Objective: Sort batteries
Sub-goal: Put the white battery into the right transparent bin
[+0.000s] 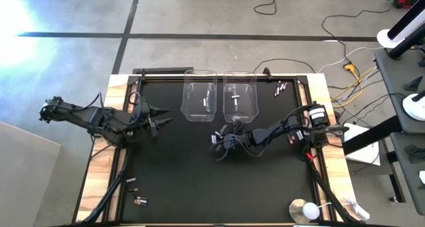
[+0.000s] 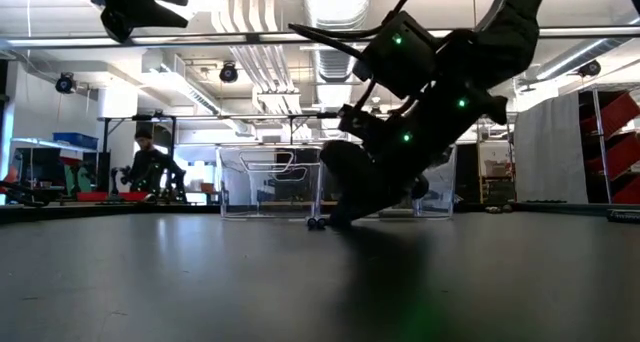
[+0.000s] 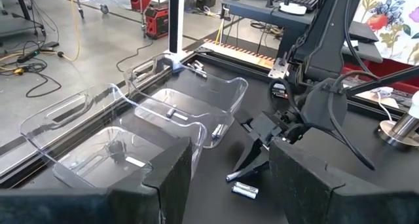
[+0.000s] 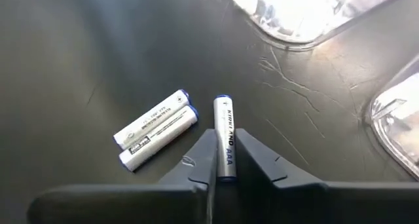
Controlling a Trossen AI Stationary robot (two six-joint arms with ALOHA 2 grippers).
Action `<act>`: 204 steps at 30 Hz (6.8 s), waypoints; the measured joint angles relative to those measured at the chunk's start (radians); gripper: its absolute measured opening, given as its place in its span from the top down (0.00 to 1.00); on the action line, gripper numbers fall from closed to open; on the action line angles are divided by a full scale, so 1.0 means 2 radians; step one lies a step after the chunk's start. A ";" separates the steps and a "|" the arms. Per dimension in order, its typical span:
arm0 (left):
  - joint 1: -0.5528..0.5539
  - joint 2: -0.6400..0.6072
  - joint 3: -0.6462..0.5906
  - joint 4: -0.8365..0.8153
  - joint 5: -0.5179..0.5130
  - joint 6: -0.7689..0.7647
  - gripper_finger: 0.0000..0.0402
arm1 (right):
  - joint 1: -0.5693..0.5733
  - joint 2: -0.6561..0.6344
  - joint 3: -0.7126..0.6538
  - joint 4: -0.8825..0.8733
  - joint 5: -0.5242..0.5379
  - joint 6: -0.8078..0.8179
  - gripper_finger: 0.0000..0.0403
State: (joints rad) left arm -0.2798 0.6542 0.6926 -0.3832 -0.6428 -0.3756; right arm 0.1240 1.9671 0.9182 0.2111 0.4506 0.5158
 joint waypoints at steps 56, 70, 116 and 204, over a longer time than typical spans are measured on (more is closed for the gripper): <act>0.000 -0.015 0.000 0.061 -0.020 -0.009 0.55 | -0.350 0.001 0.229 -0.456 -0.265 -0.475 0.91; 0.000 -0.011 0.000 0.024 -0.027 0.002 0.55 | -0.318 -0.115 0.286 -0.496 -0.250 -0.388 0.65; -0.002 -0.059 0.000 -0.001 0.037 0.077 0.55 | 0.028 0.010 0.138 -0.148 0.069 0.170 0.32; -0.002 -0.079 0.000 -0.011 0.063 0.078 0.55 | 0.006 -0.038 0.092 -0.395 -0.046 0.371 0.93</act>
State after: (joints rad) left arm -0.2829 0.4965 0.6930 -0.4049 -0.5166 -0.2188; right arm 0.1356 1.8915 1.1027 -0.5793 0.3580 1.2582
